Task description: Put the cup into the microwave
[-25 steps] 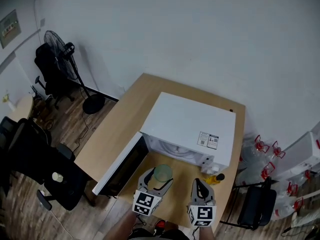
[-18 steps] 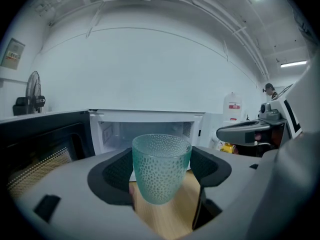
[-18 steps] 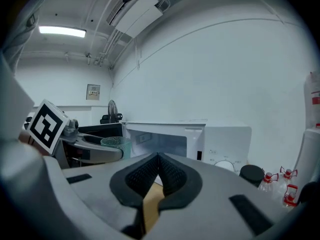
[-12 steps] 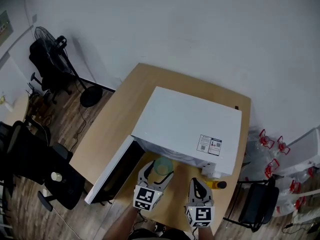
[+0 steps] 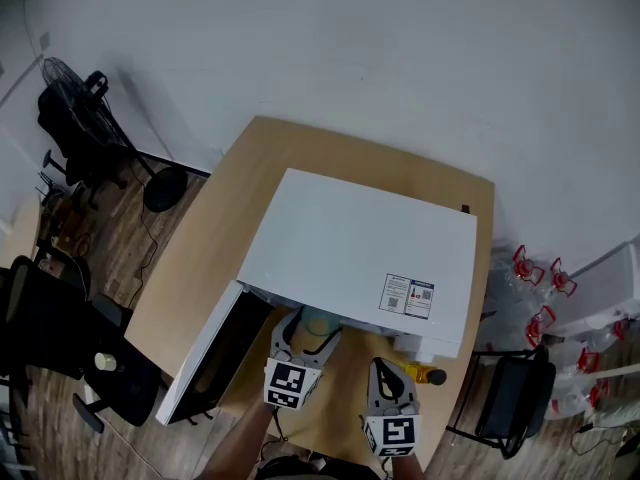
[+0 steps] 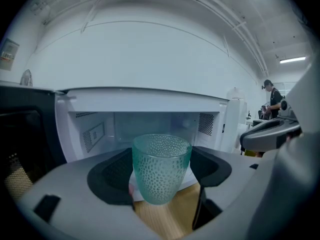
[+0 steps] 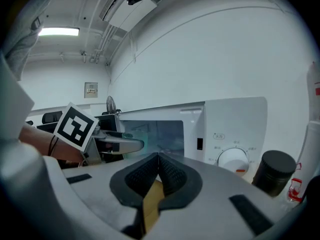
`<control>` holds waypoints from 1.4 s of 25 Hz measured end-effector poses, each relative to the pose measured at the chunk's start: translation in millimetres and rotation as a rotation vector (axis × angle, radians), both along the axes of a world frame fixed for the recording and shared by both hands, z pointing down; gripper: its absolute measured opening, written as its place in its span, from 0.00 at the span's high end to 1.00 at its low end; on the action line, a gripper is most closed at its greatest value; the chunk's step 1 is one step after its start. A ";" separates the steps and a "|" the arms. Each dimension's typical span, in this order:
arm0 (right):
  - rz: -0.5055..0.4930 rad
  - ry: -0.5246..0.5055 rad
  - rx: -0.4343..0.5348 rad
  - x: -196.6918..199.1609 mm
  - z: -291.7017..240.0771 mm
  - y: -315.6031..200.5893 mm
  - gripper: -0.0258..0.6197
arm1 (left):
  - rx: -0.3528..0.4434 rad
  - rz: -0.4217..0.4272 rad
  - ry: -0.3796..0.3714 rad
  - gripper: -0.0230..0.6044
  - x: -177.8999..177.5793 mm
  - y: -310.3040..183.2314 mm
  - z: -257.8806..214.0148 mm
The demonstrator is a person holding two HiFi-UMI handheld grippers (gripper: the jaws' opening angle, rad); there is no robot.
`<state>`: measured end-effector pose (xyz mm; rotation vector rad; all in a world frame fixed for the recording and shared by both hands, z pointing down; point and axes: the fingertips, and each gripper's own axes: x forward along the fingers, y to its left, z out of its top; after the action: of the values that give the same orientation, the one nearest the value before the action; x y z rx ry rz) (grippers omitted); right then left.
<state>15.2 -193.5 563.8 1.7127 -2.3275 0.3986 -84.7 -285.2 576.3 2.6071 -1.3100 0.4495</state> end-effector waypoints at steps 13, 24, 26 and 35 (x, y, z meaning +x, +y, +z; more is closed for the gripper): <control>0.018 -0.005 -0.050 4.2 16.9 -10.3 0.93 | -0.015 0.019 -0.002 0.38 16.0 -35.1 23.7; 0.030 -0.013 -0.076 7.9 26.9 -12.6 0.93 | 0.013 -0.006 0.059 0.38 20.8 -52.2 28.2; 0.031 -0.016 -0.083 7.4 29.3 -11.7 0.93 | 0.018 -0.007 0.064 0.38 21.6 -54.7 28.2; 0.024 -0.016 -0.087 5.3 28.8 -7.6 0.93 | 0.022 -0.021 0.071 0.38 26.4 -61.1 30.3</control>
<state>20.4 -201.1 592.6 1.7042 -2.2675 0.5111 -58.4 -346.3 606.6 2.5989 -1.3252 0.3386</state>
